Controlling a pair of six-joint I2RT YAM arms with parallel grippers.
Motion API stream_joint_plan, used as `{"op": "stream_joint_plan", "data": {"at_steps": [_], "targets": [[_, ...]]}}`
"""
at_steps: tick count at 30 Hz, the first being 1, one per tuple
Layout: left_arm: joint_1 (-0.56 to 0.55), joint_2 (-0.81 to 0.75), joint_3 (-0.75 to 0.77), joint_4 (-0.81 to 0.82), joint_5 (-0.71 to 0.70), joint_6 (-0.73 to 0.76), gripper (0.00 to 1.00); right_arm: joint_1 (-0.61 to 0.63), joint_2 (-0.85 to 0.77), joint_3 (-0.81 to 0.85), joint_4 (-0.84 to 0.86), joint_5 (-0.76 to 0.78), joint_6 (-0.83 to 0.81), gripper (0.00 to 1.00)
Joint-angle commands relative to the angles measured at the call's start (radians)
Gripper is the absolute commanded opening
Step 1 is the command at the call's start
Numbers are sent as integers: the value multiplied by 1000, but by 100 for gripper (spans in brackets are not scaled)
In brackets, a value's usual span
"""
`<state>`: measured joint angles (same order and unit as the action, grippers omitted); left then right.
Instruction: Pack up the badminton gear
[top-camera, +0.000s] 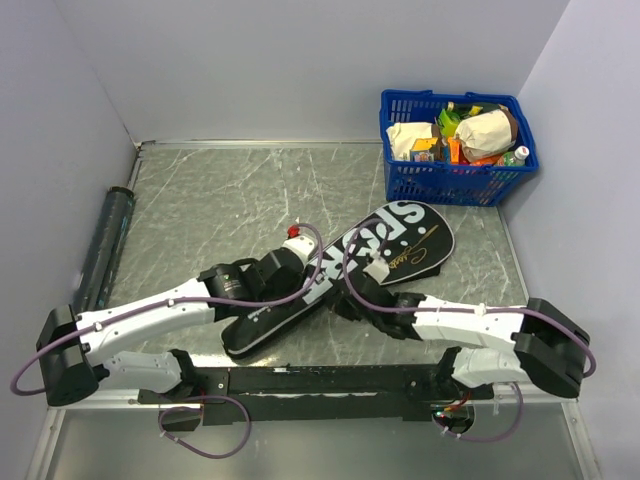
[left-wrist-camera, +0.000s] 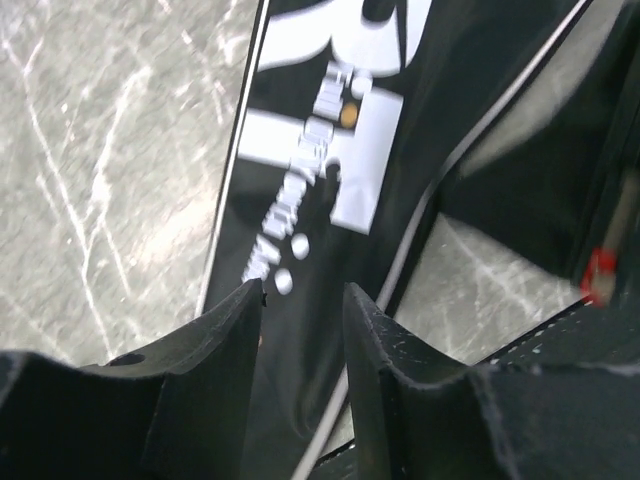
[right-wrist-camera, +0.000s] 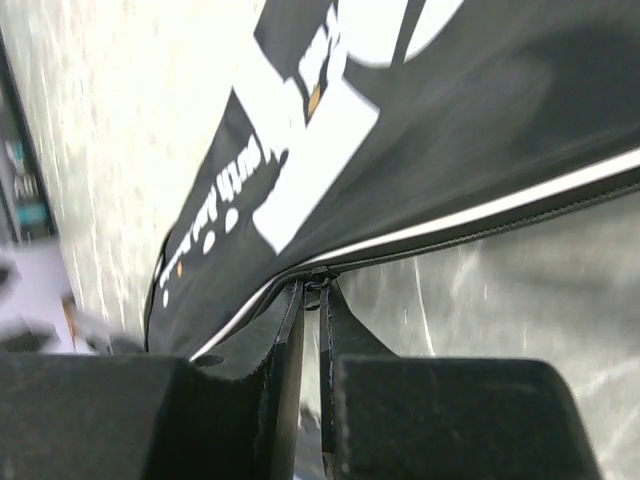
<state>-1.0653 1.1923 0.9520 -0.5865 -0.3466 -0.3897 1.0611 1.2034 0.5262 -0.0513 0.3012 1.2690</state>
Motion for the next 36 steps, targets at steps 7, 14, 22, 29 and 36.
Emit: {"op": "stream_joint_plan", "data": {"at_steps": [7,14,22,29,36], "targets": [[91,119,-30,-75,32,5,41,-161,93,69,-6,81,-59,0],[205,272,7,-62,57,41,38,-158,180,61,47,-16,-76,0],[326,391,39,-38,92,64,34,-142,176,34,94,-34,-79,0],[335,420,44,-38,172,84,28,-115,174,58,120,-65,-137,0],[334,417,36,-27,238,94,25,-43,340,228,241,-198,-212,0]]}}
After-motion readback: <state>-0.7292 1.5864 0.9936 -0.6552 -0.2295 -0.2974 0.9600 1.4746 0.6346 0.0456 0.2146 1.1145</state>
